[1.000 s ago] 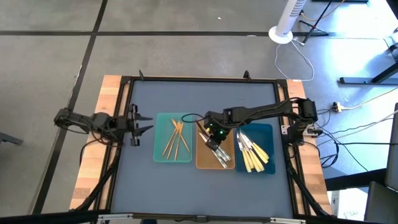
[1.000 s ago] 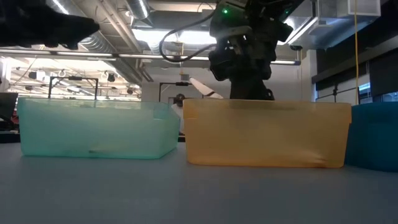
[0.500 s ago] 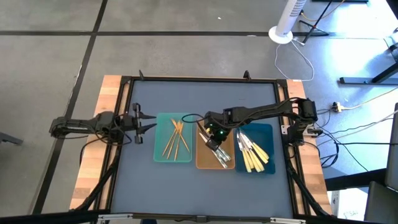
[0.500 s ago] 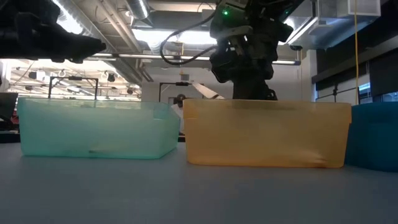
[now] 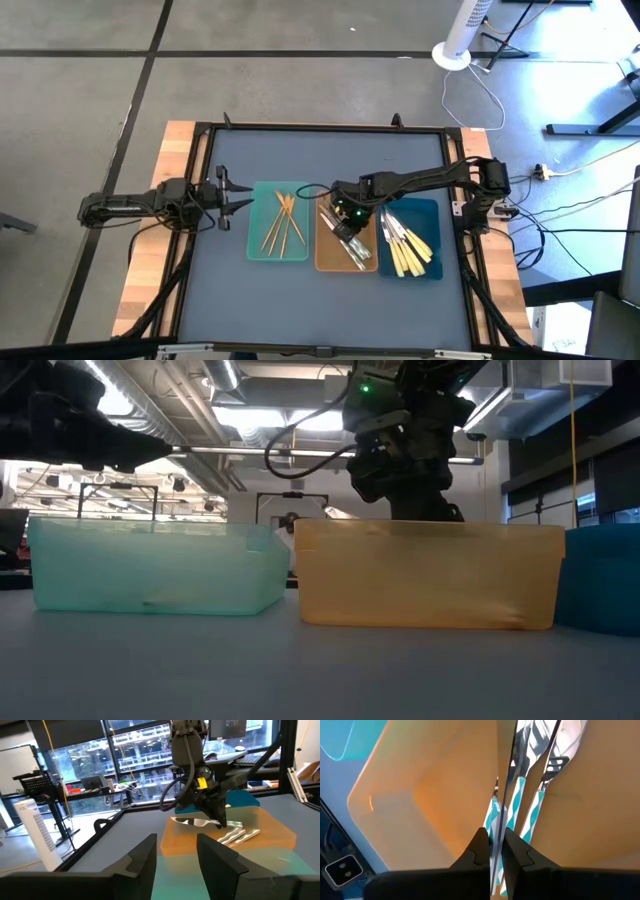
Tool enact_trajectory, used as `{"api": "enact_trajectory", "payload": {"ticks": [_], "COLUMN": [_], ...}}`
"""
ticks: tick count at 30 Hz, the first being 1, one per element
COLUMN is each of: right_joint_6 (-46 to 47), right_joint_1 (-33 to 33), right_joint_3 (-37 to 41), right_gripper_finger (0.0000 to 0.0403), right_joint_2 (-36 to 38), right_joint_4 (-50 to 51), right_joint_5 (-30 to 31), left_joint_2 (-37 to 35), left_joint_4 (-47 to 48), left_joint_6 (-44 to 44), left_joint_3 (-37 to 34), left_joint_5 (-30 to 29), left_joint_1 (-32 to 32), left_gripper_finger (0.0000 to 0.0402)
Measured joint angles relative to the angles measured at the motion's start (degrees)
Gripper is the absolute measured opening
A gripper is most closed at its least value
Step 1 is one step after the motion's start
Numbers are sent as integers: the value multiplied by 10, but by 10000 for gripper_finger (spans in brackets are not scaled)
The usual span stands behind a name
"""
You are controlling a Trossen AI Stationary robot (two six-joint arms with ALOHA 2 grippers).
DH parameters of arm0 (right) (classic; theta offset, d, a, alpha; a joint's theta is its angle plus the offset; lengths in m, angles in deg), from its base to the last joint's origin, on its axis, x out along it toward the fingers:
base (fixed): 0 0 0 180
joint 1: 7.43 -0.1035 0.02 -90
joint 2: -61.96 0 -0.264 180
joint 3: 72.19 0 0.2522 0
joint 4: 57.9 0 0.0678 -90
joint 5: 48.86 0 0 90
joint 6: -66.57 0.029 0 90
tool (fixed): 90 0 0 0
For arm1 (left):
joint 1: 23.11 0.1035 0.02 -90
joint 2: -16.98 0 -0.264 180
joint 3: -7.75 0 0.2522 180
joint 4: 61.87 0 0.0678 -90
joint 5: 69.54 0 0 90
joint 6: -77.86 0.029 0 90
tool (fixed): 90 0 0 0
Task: Sort silverware by color (type)
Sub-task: Put the blue knife into the orange bin
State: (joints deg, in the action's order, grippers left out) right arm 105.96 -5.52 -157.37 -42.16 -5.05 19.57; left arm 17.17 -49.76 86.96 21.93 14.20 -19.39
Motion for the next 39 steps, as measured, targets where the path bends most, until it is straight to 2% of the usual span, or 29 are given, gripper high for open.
{"api": "enact_trajectory", "payload": {"ticks": [4,20,28,34,39], "right_joint_6": [0,-3,-2,-2,-5], "right_joint_1": [0,-1,-1,0,0], "right_joint_3": [0,0,-1,-2,-2], "right_gripper_finger": [5,5,5,5,5], "right_joint_2": [0,-1,-40,-54,-54], "right_joint_4": [12,35,27,23,19], "right_joint_5": [-30,-20,-17,25,30], "left_joint_2": [0,0,0,0,0], "left_joint_4": [0,0,0,0,-1], "left_joint_6": [0,5,5,5,5], "left_joint_3": [0,0,0,0,0], "left_joint_5": [-1,-2,-3,-4,-7], "left_joint_1": [1,1,1,1,2], "left_gripper_finger": [133,133,133,133,133]}}
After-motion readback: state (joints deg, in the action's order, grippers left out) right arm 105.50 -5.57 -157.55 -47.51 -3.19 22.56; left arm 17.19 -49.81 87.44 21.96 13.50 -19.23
